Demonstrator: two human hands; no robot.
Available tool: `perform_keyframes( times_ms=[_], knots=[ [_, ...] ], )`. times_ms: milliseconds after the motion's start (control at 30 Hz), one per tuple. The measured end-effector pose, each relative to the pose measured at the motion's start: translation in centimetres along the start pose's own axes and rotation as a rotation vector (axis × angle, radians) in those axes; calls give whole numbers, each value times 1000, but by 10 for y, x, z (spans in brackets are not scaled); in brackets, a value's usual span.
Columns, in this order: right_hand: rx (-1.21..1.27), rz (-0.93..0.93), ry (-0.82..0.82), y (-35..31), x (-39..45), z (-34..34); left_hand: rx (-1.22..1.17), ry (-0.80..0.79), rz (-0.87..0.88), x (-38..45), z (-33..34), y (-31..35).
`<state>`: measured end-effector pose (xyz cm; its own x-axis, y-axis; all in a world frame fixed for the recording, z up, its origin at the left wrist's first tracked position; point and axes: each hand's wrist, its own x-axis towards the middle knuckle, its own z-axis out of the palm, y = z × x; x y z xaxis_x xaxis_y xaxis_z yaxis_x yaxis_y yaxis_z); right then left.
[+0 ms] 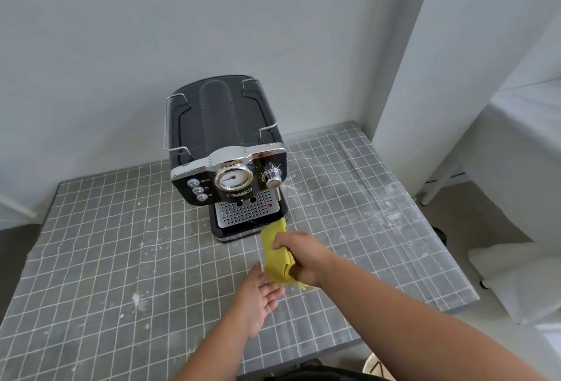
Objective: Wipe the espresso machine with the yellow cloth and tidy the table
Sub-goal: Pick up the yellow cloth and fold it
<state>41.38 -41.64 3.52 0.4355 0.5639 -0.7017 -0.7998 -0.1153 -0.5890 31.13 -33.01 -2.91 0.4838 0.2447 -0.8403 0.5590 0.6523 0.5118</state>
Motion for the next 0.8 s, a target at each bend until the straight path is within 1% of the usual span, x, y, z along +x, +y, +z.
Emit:
perform_keyframes(
  times_ms=[100,167,200,300,400,500,633,733,800],
  knots=[
    [86,6,-61,-11,-15,7,-147,-200,2,-13,14,2],
    [142,1,-103,-17,-25,13,-254,-260,61,-20,19,7],
    [174,-1,-127,-19,-28,17,-315,-269,97,-24,20,9],
    [202,-12,-175,-21,-32,27,-492,-225,223,-29,9,15],
    [215,7,-196,-19,-27,40,-527,-190,332,-35,-19,18],
    [145,42,-175,-7,-14,65,-506,-81,400,-45,-55,18],
    [-96,17,-130,20,5,110,-465,115,441,-58,-114,18],
    [-319,8,-171,45,21,149,-338,308,456,-63,-171,16],
    [-485,4,-188,63,35,174,-199,419,441,-68,-213,17]
  ],
)
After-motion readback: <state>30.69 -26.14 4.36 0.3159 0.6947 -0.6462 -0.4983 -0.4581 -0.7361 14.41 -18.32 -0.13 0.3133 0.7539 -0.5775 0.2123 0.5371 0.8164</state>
